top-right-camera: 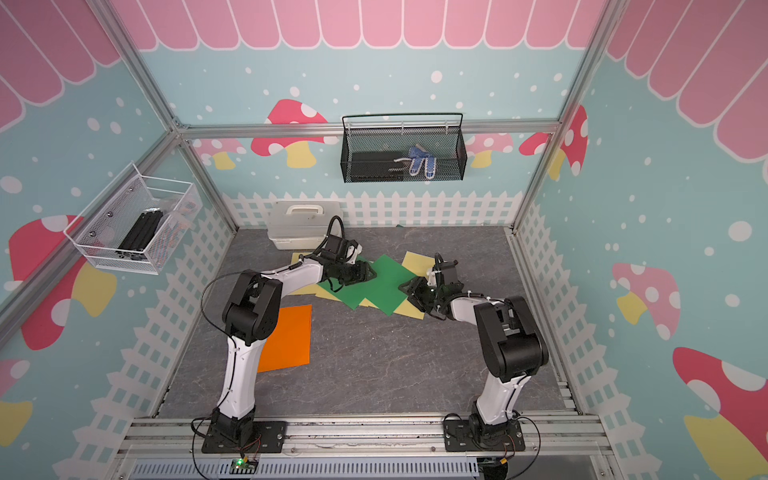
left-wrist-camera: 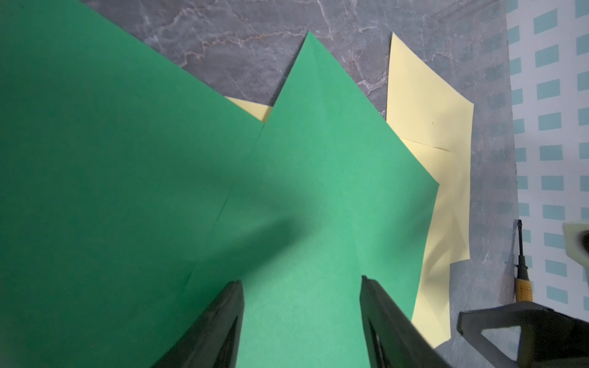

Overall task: Sort the scattered colored papers by color
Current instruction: Pick up the colored paper from the center of the board.

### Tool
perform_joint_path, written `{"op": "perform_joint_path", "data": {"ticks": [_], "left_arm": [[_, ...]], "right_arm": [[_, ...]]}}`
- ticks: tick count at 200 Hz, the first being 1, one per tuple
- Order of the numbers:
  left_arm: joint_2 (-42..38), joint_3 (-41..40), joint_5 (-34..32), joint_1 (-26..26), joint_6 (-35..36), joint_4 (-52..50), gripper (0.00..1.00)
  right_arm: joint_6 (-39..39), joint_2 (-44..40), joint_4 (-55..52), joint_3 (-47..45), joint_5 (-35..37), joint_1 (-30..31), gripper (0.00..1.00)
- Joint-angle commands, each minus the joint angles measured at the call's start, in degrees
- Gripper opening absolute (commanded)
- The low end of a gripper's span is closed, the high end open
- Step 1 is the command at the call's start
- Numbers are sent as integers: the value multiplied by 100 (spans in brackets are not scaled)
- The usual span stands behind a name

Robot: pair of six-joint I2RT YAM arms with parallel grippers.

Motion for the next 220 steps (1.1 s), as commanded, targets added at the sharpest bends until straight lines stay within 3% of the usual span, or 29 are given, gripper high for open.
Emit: {"op": "perform_joint_path", "data": {"ticks": [1, 102, 141, 171, 220], "left_arm": [[246, -147, 14, -50, -90, -123, 62], [117, -383, 30, -54, -48, -102, 62], [122, -391, 50, -50, -29, -103, 62], [146, -378, 58, -50, -37, -107, 62], [167, -362, 66, -46, -37, -105, 62]], "right_arm": [[-260, -9, -317, -84, 302, 20, 58], [-1355, 499, -1721, 1166, 928, -295, 58], [-2256, 1192, -2787, 2532, 1163, -496, 58], [-2479, 1616, -3096, 3238, 1175, -562, 58], [-2560, 2074, -3148, 3519, 1089, -717, 58]]}}
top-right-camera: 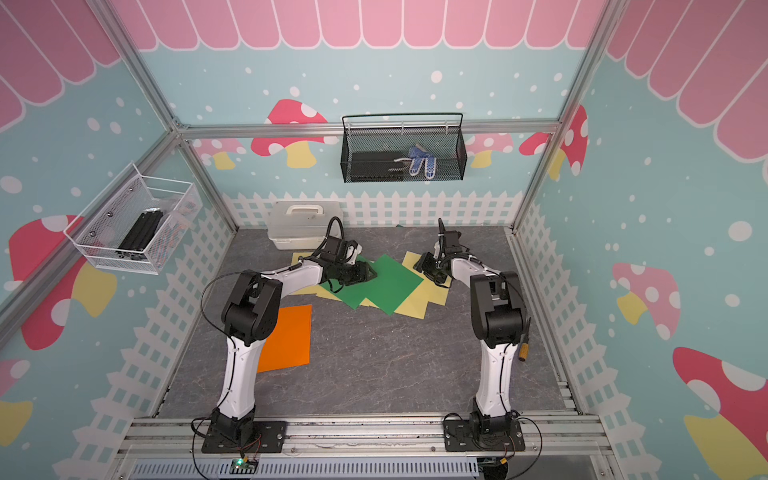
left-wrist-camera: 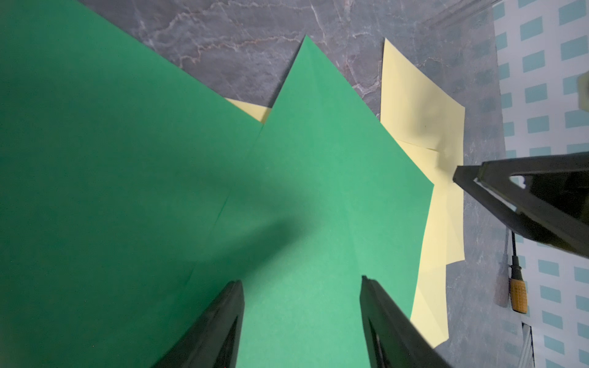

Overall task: Sort the scattered colored papers by color
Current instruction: Pick up the colored paper from the center of the board.

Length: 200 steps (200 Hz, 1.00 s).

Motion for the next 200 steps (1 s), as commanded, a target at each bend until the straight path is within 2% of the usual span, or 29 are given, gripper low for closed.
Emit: {"op": "perform_joint_path", "data": {"ticks": [1, 98, 200], "left_arm": [[202, -179, -5, -48, 2, -394, 62], [267, -130, 60, -117, -15, -393, 62], [386, -36, 87, -231, -50, -400, 62]], "right_arm": [[-190, 194, -298, 99, -2, -87, 58], [-257, 336, -129, -314, -403, -112, 57], [-126, 48, 56, -598, -761, -99, 56]]}}
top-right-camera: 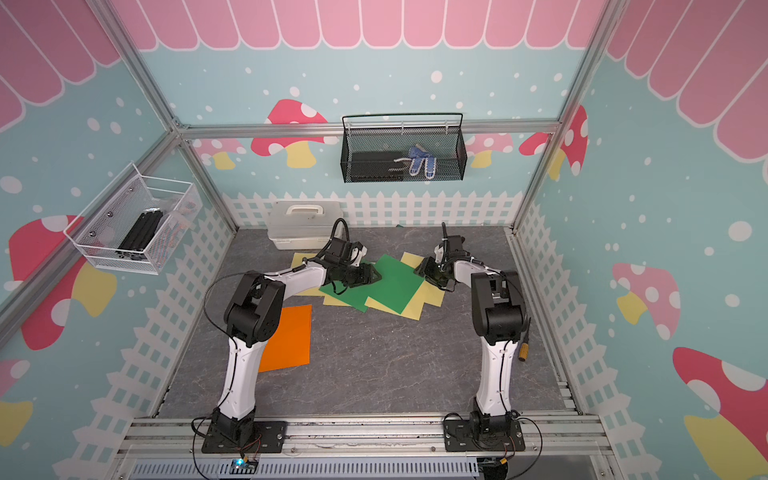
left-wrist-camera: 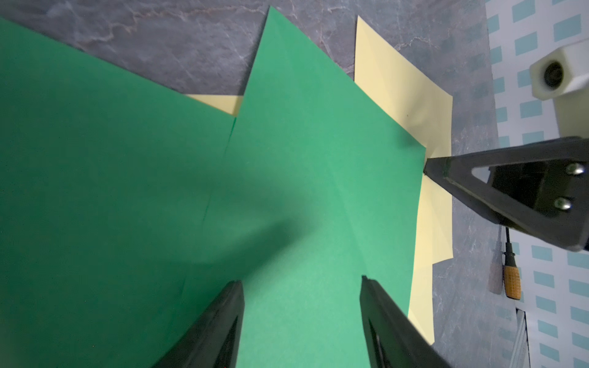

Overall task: Sort the scattered colored papers by color
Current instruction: Pick up the colored paper from the center of the board.

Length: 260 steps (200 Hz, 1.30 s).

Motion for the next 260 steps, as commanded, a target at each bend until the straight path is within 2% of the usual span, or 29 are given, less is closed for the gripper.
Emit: {"op": "perform_joint_path", "data": {"ticks": [1, 103, 149, 216, 260], "left_arm": [[357, -53, 0, -58, -46, -418, 62], [419, 55, 52, -108, -81, -415, 62], [426, 43, 62, -126, -99, -415, 62], [416, 48, 48, -126, -121, -403, 62], [401, 0, 44, -126, -115, -392, 62]], "right_arm": [[124, -5, -253, -292, -147, 18, 56], [601, -209, 368, -416, -902, 23, 54], [1350, -436, 1286, -803, -1495, 53, 55], [1587, -1463, 1586, -1891, -1302, 102, 56], [1479, -1905, 1580, -2538, -1147, 103, 56]]}}
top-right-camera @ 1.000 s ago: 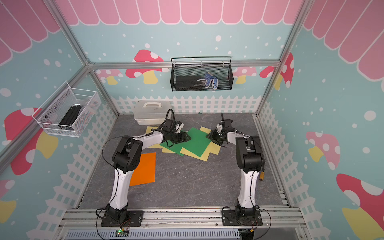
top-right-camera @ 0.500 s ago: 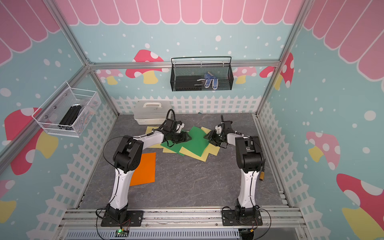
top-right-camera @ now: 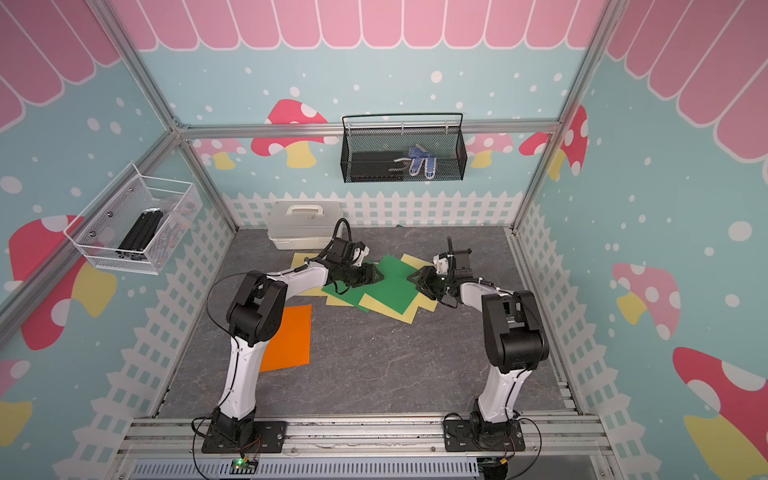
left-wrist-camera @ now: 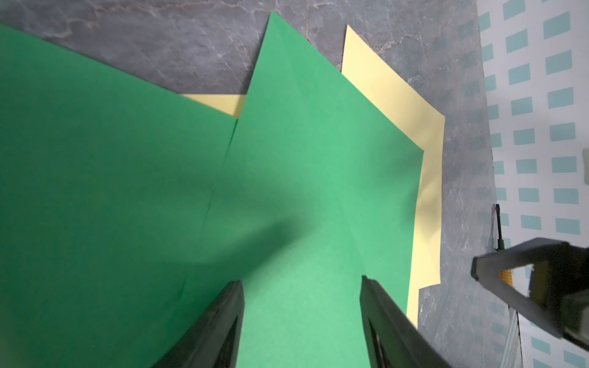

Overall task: Sort the scattered colored papers by color
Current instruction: Pick up the colored paper from the center of the board.

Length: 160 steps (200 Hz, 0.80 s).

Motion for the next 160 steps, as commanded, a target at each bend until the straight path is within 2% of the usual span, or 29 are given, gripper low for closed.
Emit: {"op": "perform_joint_path", "data": {"ticks": [1, 160], "left_arm": [[321, -97, -44, -76, -76, -412, 63], [384, -97, -19, -102, -130, -353, 62]], "right_arm": [[22, -139, 61, -219, 114, 26, 56], [489, 427, 900, -692, -148, 173, 56]]}}
